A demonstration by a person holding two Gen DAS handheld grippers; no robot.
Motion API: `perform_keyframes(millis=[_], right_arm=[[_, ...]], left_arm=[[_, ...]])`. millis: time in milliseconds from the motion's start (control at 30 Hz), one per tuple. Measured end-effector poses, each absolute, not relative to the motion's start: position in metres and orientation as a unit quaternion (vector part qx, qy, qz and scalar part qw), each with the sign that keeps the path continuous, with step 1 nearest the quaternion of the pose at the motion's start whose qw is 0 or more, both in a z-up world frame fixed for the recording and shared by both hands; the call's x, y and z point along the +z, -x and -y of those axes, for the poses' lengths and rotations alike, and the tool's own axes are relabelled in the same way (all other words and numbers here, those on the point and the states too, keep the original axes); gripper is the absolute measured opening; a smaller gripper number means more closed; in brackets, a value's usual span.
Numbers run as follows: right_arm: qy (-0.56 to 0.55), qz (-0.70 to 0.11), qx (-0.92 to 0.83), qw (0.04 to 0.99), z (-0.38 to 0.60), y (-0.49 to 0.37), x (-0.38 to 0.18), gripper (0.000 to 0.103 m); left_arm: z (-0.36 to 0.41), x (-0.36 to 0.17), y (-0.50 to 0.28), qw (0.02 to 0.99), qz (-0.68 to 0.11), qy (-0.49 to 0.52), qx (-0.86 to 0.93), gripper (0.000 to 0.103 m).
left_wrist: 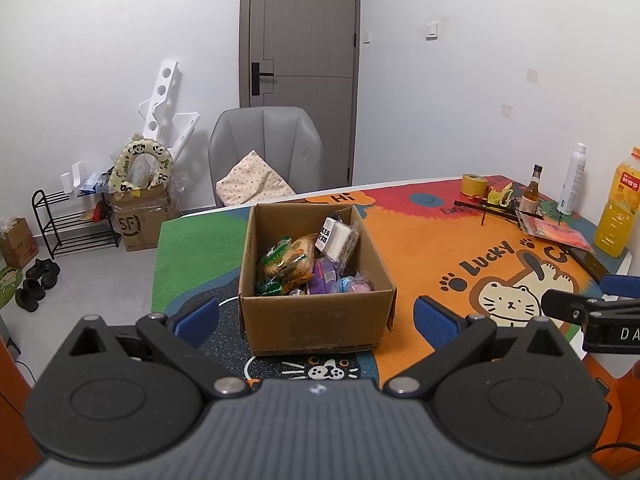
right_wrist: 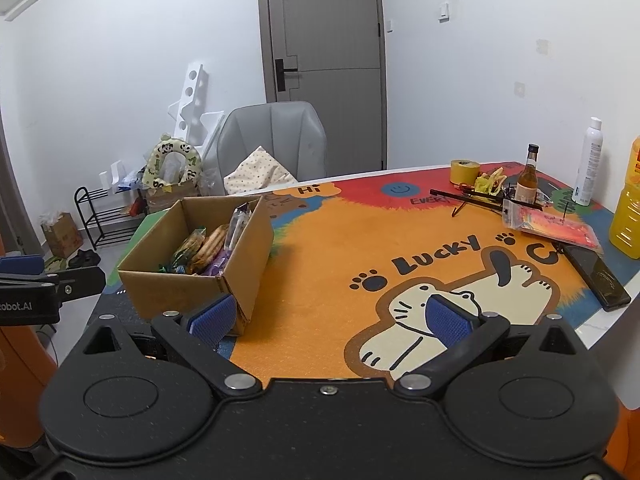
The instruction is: Organize snacks
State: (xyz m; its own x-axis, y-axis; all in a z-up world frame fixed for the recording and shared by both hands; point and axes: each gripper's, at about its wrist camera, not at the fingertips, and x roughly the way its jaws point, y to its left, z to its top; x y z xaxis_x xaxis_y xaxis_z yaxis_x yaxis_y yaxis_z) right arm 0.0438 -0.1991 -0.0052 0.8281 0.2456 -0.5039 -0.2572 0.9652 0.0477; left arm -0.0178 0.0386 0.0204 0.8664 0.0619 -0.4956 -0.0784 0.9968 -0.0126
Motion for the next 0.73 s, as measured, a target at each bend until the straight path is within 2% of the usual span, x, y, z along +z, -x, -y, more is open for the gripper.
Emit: perform_keyframes(millis=[733], right_arm=[[0.009,-0.262,0.126,0.957,0.2021,-0.0443,-0.0058,0.103]], left_arm=[[-0.0386,0.0248,0.0190,0.968,-0.249,0.024,0.032,0.103]])
